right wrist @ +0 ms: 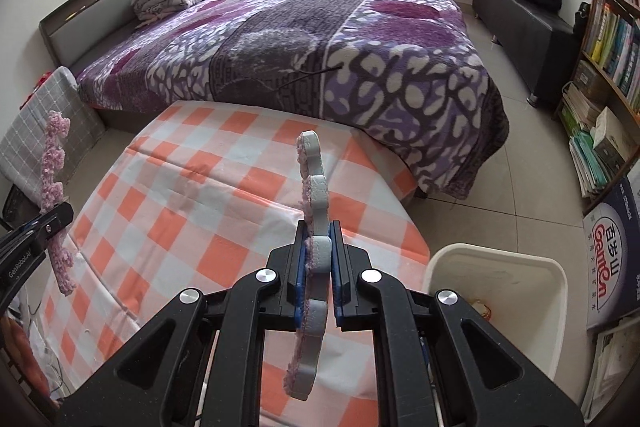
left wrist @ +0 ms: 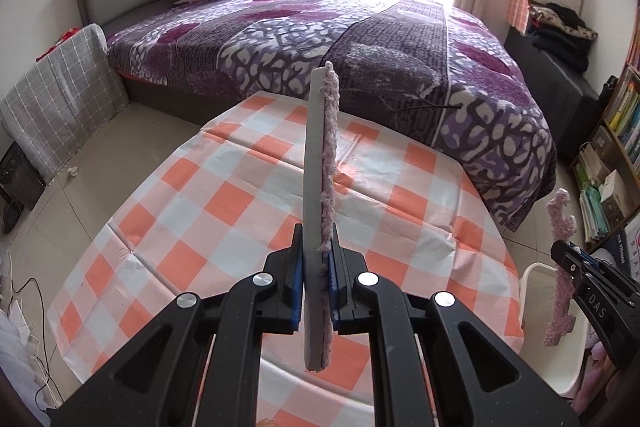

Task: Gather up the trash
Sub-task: 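Carry both pink strips over the bin and open both tools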

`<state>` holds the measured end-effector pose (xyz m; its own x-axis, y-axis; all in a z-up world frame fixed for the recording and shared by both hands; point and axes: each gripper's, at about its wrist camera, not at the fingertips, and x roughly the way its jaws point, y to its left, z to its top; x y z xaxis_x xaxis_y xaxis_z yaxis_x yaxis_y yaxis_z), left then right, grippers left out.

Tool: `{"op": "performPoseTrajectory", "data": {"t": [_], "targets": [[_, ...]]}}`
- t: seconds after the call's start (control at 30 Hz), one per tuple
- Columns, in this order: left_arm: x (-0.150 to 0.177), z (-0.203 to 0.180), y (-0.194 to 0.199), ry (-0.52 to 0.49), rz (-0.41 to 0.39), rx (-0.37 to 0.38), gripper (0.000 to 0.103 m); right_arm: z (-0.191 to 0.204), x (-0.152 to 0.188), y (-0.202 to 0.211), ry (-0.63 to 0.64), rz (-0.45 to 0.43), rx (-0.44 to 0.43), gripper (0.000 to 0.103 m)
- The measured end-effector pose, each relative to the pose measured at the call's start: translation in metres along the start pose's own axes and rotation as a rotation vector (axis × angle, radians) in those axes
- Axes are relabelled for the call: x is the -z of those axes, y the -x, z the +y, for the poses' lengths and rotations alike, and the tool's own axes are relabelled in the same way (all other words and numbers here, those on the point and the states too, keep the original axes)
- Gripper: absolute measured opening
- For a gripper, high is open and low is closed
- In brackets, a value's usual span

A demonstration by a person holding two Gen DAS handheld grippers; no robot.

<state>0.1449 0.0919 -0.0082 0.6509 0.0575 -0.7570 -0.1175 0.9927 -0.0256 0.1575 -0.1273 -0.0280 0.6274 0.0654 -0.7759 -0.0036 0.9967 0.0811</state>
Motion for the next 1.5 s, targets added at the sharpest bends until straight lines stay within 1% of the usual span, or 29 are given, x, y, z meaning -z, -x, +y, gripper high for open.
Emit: {"op": "performPoseTrajectory", "data": {"t": [0.27, 0.4, 0.57, 0.63, 0.67, 0.7, 0.73, 0.87, 0.93, 1.07, 1.13, 1.3, 1.47, 1.5], "targets": [[0.000, -0.034, 0.008, -0.044, 0.000, 0.048, 0.010, -0.065, 0.014, 0.015, -0.084, 0.003, 0.064, 0.010], [0.001, -0.056, 0.015, -0.075, -0.007, 0.071, 0.010, -0.098, 0.024, 0.022, -0.125, 0.019, 0.088, 0.010], [0.006, -0.084, 0.023, -0.076, 0.004, 0.133, 0.010, -0.136, 0.034, 0.025, -0.173, 0.048, 0.099, 0.011], [0.012, -0.100, 0.025, -0.082, 0.009, 0.156, 0.010, -0.146, 0.038, 0.026, -0.172, 0.059, 0.102, 0.014], [0.015, -0.108, 0.025, -0.084, 0.016, 0.170, 0.010, -0.151, 0.040, 0.027, -0.169, 0.066, 0.102, 0.020], [0.018, -0.117, 0.025, -0.085, 0.025, 0.186, 0.010, -0.157, 0.043, 0.030, -0.177, 0.063, 0.114, 0.045], [0.022, -0.126, 0.024, -0.088, 0.035, 0.201, 0.010, -0.165, 0.045, 0.034, -0.195, 0.046, 0.135, 0.064], [0.036, -0.167, 0.022, -0.117, 0.066, 0.241, 0.010, -0.189, 0.053, 0.045, -0.216, 0.029, 0.172, 0.066], [0.043, -0.187, 0.022, -0.131, 0.079, 0.259, 0.010, -0.204, 0.056, 0.051, -0.233, 0.020, 0.187, 0.073], [0.054, -0.223, 0.021, -0.160, 0.100, 0.283, 0.011, -0.232, 0.063, 0.065, -0.283, -0.005, 0.195, 0.079], [0.059, -0.239, 0.021, -0.170, 0.110, 0.295, 0.011, -0.244, 0.068, 0.072, -0.307, -0.016, 0.200, 0.084], [0.068, -0.280, 0.022, -0.198, 0.123, 0.328, 0.011, -0.278, 0.077, 0.090, -0.385, -0.036, 0.239, 0.088], [0.074, -0.315, 0.026, -0.232, 0.129, 0.366, 0.011, -0.305, 0.084, 0.100, -0.450, -0.051, 0.248, 0.089], [0.075, -0.321, 0.027, -0.239, 0.129, 0.378, 0.015, -0.310, 0.086, 0.101, -0.463, -0.053, 0.246, 0.089]]}}
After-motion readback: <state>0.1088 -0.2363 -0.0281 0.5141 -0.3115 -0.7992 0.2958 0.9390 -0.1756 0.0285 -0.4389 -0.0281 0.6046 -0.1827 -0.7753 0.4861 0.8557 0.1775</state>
